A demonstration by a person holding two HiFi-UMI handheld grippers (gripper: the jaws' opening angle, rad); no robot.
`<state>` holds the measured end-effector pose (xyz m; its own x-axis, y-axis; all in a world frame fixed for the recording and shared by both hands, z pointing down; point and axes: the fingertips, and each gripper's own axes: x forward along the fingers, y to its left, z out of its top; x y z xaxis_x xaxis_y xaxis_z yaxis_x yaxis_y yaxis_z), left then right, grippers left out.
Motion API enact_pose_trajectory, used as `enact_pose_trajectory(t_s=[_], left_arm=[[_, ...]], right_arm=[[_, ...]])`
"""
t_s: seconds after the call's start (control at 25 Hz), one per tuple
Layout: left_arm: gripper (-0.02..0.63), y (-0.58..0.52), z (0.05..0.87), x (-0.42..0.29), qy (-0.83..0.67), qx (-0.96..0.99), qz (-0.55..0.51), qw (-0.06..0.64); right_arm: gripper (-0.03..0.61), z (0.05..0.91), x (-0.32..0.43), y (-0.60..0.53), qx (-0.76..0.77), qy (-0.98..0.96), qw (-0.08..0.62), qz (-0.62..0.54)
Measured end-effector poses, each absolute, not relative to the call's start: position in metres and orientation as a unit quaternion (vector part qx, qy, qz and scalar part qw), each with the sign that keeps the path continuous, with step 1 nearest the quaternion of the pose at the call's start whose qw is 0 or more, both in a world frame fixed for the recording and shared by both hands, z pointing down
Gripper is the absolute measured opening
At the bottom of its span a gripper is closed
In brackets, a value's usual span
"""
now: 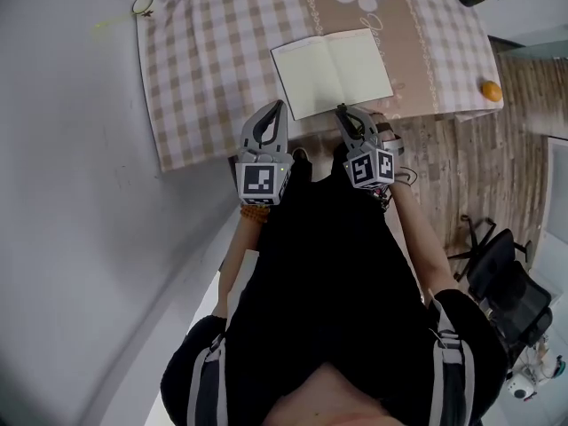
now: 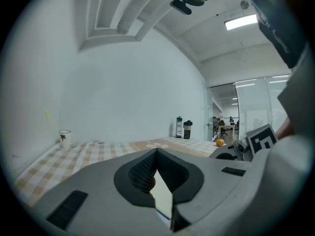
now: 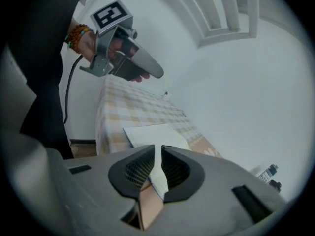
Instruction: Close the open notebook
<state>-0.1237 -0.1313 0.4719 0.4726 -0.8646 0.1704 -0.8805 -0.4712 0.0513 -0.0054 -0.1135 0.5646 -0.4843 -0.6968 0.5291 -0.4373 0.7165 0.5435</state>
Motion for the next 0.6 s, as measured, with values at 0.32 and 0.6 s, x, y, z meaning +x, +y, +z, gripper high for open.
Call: enact_pose_trajectory(t_s=[0.32,0.6], left_arm=[[0.006,-0.133,0.476,-0.124,-0.51,0.855,0.065,0.064],[0.006,-0.125,0.478,-0.135,-0.515,0.853,0.062,0.064]], right_arm=[[0.077,0.596,-0.001,-0.117,0.276,-0.828,0.441,-0.212],[0.101,0.611,-0.004,-0.115,0.229,-0.807,0.48,-0.254]])
